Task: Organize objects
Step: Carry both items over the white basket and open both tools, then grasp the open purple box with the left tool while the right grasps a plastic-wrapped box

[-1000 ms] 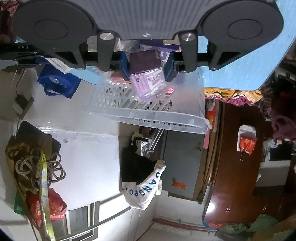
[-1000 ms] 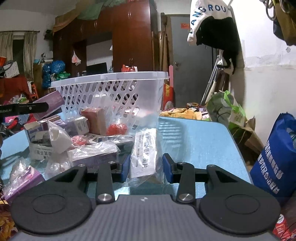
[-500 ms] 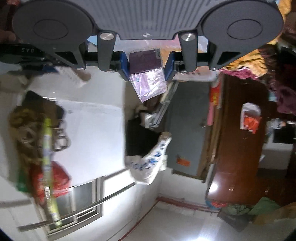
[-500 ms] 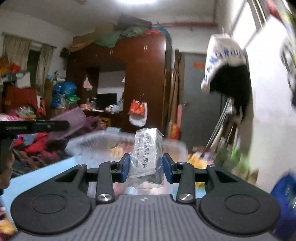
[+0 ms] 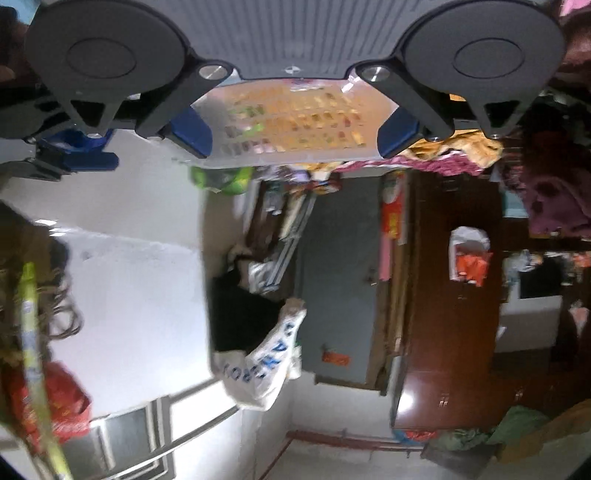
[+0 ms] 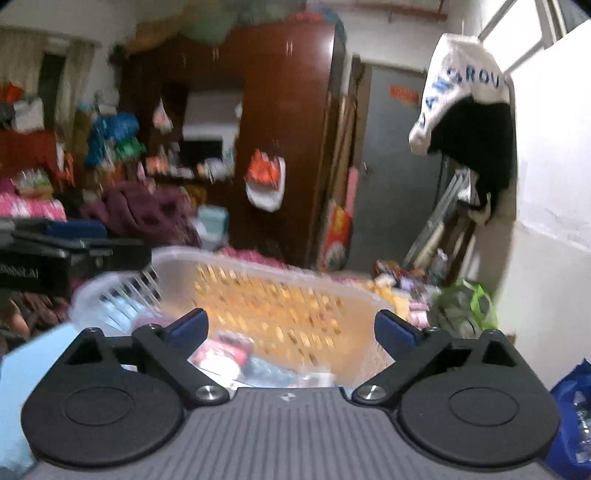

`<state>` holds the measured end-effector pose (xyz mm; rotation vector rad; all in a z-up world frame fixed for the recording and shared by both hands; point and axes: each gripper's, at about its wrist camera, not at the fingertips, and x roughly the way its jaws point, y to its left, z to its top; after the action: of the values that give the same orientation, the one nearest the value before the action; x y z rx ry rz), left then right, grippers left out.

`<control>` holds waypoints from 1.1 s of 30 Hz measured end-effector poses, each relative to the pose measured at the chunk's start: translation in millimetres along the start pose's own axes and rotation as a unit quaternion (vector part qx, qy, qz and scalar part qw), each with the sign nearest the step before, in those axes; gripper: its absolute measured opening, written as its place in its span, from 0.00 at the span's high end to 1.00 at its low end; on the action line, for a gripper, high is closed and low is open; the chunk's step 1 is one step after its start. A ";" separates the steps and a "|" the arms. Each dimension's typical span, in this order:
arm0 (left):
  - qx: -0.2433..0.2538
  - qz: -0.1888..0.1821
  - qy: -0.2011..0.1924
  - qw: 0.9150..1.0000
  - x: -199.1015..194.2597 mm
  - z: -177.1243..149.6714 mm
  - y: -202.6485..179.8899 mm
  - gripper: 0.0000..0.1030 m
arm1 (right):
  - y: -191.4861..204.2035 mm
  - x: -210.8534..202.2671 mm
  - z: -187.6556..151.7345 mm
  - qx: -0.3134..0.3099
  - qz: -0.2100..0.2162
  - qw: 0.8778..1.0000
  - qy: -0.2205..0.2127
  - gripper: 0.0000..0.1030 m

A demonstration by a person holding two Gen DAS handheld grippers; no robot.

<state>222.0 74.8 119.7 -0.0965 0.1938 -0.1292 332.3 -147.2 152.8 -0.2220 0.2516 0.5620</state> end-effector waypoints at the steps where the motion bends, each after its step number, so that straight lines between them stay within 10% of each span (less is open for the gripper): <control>1: 0.000 -0.006 -0.001 1.000 -8.5 -2.6 -0.8 0.05 | -3.0 -12.1 -2.4 0.008 0.003 1.000 -0.009 0.02; 14: -0.011 0.009 0.017 1.000 -101.3 -98.9 5.0 0.07 | -18.3 -96.7 -129.4 0.056 0.073 0.996 0.013 0.00; 33: -0.012 0.046 0.081 0.996 -80.4 -136.9 7.6 0.24 | -8.5 -68.4 -144.2 0.061 0.075 0.994 0.057 0.18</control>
<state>117.6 82.0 0.2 -0.1006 0.3609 -0.0432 256.0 -227.7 37.7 -0.1164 0.4146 0.6819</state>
